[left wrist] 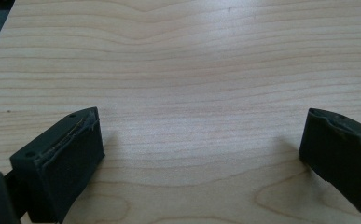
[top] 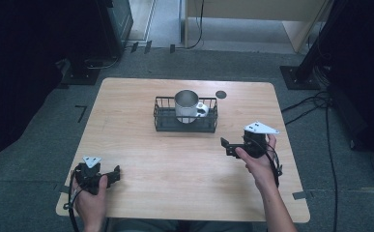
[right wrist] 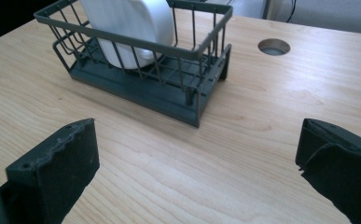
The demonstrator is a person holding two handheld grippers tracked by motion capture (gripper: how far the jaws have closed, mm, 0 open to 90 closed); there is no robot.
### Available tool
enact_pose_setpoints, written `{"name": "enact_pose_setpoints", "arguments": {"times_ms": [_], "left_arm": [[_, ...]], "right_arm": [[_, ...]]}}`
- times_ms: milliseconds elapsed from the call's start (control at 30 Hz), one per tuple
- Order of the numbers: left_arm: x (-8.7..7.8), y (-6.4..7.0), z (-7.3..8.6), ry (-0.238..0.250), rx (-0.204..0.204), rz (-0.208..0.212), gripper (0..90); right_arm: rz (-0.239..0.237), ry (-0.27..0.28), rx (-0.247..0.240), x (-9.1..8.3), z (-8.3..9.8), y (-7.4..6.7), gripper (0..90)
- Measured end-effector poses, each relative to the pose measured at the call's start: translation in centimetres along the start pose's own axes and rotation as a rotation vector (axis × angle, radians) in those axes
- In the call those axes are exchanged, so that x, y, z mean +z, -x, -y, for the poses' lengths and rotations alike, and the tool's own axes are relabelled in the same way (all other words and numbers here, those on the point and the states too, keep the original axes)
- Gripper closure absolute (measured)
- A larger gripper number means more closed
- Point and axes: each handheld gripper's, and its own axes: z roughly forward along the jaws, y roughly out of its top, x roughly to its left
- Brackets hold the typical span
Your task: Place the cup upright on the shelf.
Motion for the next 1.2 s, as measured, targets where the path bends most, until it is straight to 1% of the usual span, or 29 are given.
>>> {"name": "enact_pose_setpoints", "arguments": {"times_ms": [67,267,300,333,367,433,500,533,733,800,867,967,1000,1033,1100,1133,1167,1200], "left_arm": [[0.0,0.0,0.0,0.000,0.000,0.000,0.0],[0.0,0.0,0.0,0.000,0.000,0.000,0.0],[0.0,0.0,0.0,0.000,0.000,0.000,0.0],[0.0,0.0,0.0,0.000,0.000,0.000,0.0],[0.0,0.0,0.0,0.000,0.000,0.000,0.0],[0.0,0.0,0.0,0.000,0.000,0.000,0.0],[0.0,0.0,0.0,0.000,0.000,0.000,0.0],[0.0,0.0,0.0,0.000,0.000,0.000,0.0],[0.0,0.0,0.0,0.000,0.000,0.000,0.0],[0.0,0.0,0.0,0.000,0.000,0.000,0.0],[0.0,0.0,0.0,0.000,0.000,0.000,0.0],[0.0,0.0,0.0,0.000,0.000,0.000,0.0],[0.0,0.0,0.0,0.000,0.000,0.000,0.0],[0.0,0.0,0.0,0.000,0.000,0.000,0.0],[0.0,0.0,0.0,0.000,0.000,0.000,0.0],[0.0,0.0,0.0,0.000,0.000,0.000,0.0],[0.0,0.0,0.0,0.000,0.000,0.000,0.0],[0.0,0.0,0.0,0.000,0.000,0.000,0.0]], "right_arm": [[0.005,0.000,0.002,-0.1,0.2,0.1,0.0],[0.028,0.003,0.030,-1.2,1.5,1.3,0.0],[0.028,0.003,0.030,-1.2,1.5,1.3,0.0],[0.036,0.000,0.039,-1.6,2.0,1.6,0.0],[0.036,0.000,0.039,-1.6,2.0,1.6,0.0],[0.051,-0.002,0.051,-2.1,2.7,2.2,0.0],[0.053,-0.003,0.059,-2.2,2.9,2.4,0.0],[0.062,-0.004,0.069,-2.5,3.4,2.8,0.0],[0.088,-0.004,0.106,-3.7,5.1,3.9,0.0],[0.091,-0.004,0.107,-3.9,5.2,4.0,0.0],[0.115,-0.009,0.117,-4.4,6.1,4.5,0.0],[0.132,-0.017,0.129,-4.9,7.1,5.0,0.0],[0.132,-0.017,0.129,-4.9,7.1,5.0,0.0],[0.153,-0.029,0.133,-5.1,7.8,5.3,0.0],[0.176,-0.046,0.132,-5.2,8.6,5.6,0.0],[0.188,-0.057,0.140,-5.3,9.1,5.8,0.0],[0.188,-0.057,0.140,-5.3,9.1,5.8,0.0],[0.195,-0.062,0.151,-5.4,9.6,6.0,0.0]]}}
